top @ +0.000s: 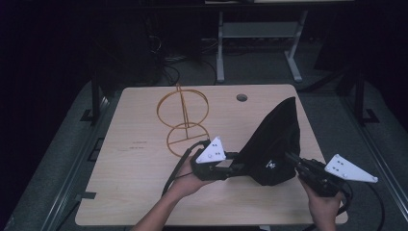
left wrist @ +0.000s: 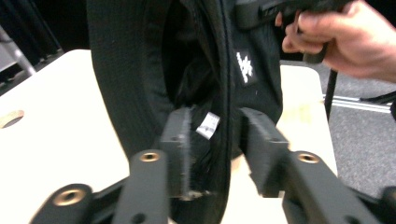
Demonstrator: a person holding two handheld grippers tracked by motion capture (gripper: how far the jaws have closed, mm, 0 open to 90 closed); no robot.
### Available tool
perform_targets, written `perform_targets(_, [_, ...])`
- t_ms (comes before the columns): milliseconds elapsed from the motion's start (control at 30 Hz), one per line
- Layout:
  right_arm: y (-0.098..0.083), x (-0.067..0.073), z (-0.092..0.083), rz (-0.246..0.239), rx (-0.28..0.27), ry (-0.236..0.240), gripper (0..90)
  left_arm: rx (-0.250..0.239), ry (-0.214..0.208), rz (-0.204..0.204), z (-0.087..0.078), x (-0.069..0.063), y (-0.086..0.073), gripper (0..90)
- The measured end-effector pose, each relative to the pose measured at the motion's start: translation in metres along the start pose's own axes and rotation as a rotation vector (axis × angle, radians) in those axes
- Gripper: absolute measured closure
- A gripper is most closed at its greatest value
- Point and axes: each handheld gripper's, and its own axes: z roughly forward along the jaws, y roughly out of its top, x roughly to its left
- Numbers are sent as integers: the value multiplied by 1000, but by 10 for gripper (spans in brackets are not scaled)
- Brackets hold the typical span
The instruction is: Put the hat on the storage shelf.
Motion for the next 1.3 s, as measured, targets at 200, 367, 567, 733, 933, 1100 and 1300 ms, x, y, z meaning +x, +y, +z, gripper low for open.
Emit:
perform_targets(200, [16, 2, 2, -5, -5, 10, 881, 22, 10, 10, -15, -3, -4, 536])
perform_targets(367, [29, 3, 4, -10, -5, 24, 882, 30, 27, 1, -28, -4, -14, 502])
perform_targets(567, [45, -4, 7, -3, -19, 61, 882, 51, 47, -19, -42, -4, -32, 471])
perform_targets(733, [59, -8, 10, -24, -18, 83, 882, 73, 66, -45, -51, -1, -51, 452])
perform_targets(933, [77, -11, 18, -58, -23, 117, 882, 83, 79, -77, -62, 1, -71, 434])
perform_targets(1100, [91, -11, 27, -81, -26, 154, 882, 88, 94, -88, -69, 3, -80, 416])
perform_targets(1300, [110, -13, 45, -107, -16, 217, 881, 87, 104, -97, -73, 4, -92, 388])
